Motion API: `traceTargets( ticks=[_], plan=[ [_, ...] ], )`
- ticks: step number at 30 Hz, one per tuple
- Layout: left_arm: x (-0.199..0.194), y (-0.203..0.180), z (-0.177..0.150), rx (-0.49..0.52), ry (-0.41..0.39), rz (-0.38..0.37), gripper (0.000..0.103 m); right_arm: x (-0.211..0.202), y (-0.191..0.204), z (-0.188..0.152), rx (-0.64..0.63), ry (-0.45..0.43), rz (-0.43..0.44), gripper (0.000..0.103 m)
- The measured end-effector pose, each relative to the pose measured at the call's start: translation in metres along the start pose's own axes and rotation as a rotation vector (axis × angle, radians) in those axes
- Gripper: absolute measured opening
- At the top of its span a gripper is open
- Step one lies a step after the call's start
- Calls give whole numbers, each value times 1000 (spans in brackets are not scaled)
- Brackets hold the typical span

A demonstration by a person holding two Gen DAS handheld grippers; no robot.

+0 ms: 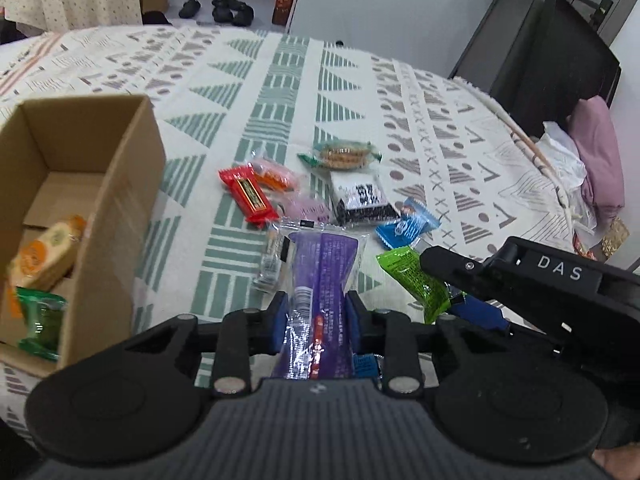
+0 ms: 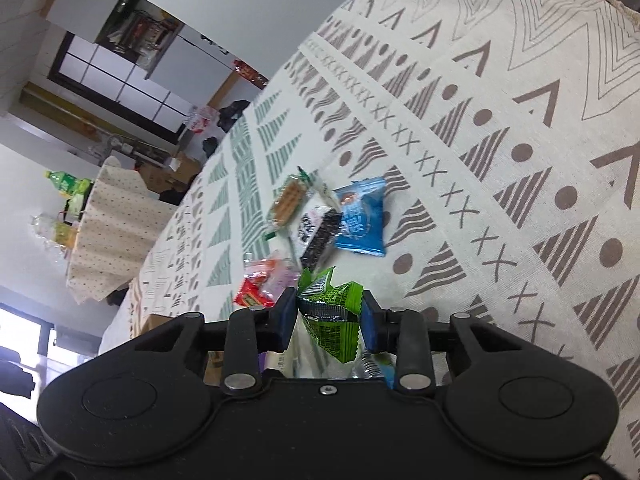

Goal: Organize snacks
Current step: 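Grasp purple bar with left tool while right tool grasps green candy pack, then carry both snacks into the box and open both tools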

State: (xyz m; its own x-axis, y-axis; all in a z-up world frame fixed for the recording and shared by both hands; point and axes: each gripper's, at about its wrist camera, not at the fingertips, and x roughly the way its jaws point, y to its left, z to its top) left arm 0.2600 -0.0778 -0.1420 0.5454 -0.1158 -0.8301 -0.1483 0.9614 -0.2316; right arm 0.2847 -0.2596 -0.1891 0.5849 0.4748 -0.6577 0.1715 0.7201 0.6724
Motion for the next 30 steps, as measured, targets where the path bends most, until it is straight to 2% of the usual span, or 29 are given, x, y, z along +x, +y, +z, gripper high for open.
traceTargets(
  ticks=[15,24,30],
  plan=[
    [-65,23,16,-36,-136,20,29,-15,37,-9,-68,-26,155,33],
    [-100,56,26,-85,-205,29,29,-16,71,-26,-125,-7,244,33],
    [-112,85,31,-134,-224,42,29,-13,91,-39,-164,10,296,32]
  ],
)
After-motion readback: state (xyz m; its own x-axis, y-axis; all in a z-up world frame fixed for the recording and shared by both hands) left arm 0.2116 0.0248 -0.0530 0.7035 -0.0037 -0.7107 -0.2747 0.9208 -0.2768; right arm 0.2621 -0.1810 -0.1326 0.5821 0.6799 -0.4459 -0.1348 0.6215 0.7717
